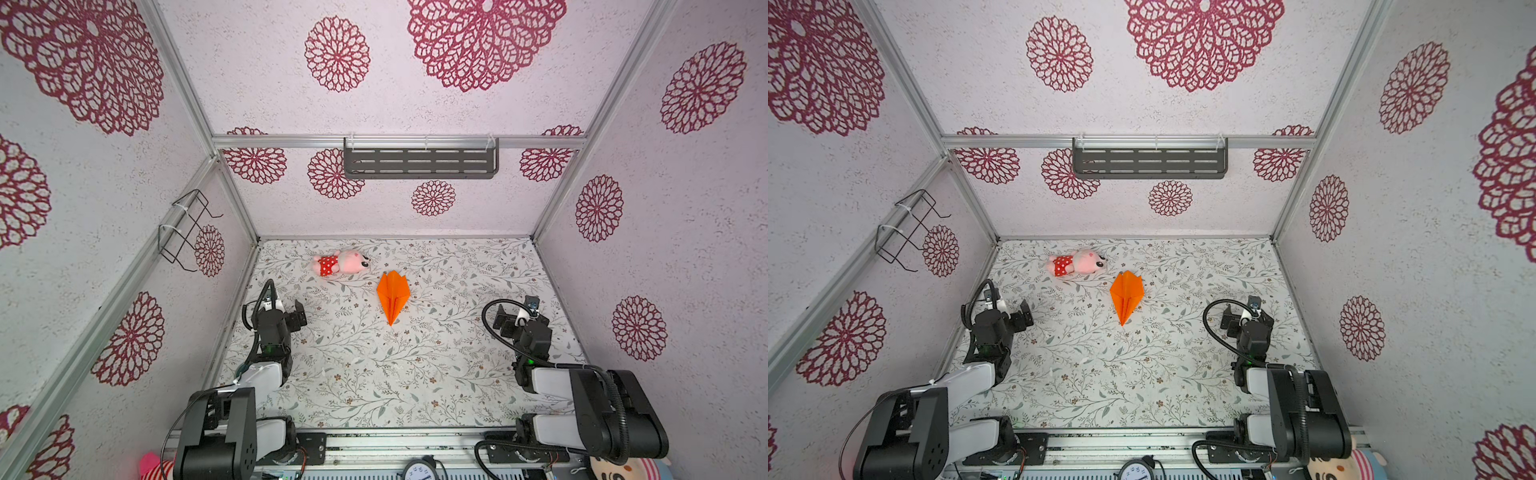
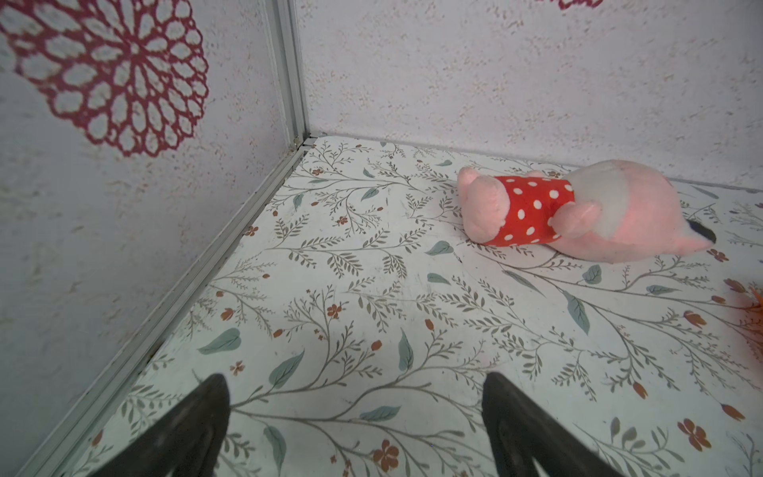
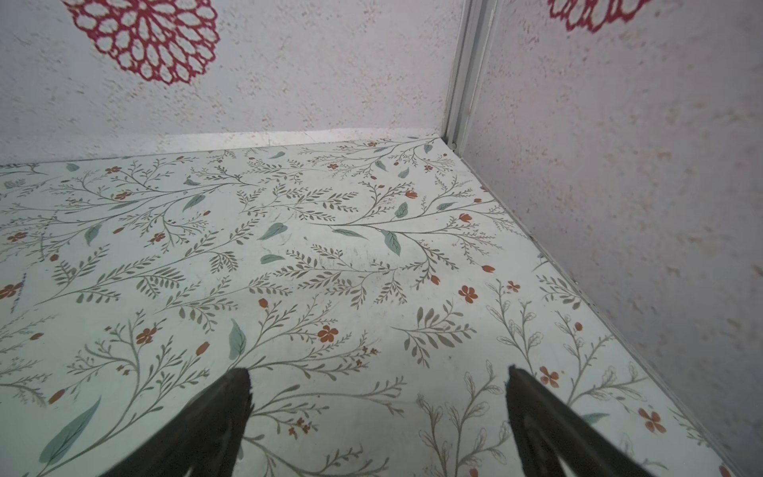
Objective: Fold a paper plane with a square sheet of paper (pick it up from the middle)
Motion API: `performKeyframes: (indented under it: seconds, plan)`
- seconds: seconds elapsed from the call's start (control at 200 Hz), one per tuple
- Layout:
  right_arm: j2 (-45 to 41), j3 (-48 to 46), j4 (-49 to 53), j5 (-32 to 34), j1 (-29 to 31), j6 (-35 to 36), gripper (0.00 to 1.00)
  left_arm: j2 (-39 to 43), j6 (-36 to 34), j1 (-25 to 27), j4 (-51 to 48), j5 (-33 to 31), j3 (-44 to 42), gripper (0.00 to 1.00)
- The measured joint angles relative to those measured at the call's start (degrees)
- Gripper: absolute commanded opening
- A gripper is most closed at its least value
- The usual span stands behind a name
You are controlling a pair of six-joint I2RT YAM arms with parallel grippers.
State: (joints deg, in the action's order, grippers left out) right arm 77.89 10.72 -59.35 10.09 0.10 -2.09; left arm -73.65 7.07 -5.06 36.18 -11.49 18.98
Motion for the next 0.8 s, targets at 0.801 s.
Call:
performKeyframes:
  seconds: [0.801]
  plan:
    - [10.1, 3.3, -6.6, -3.8, -0.3, 0.0, 0.99, -14.9, 0.9, -2.8, 12.1, 6.2, 5.3, 0.97]
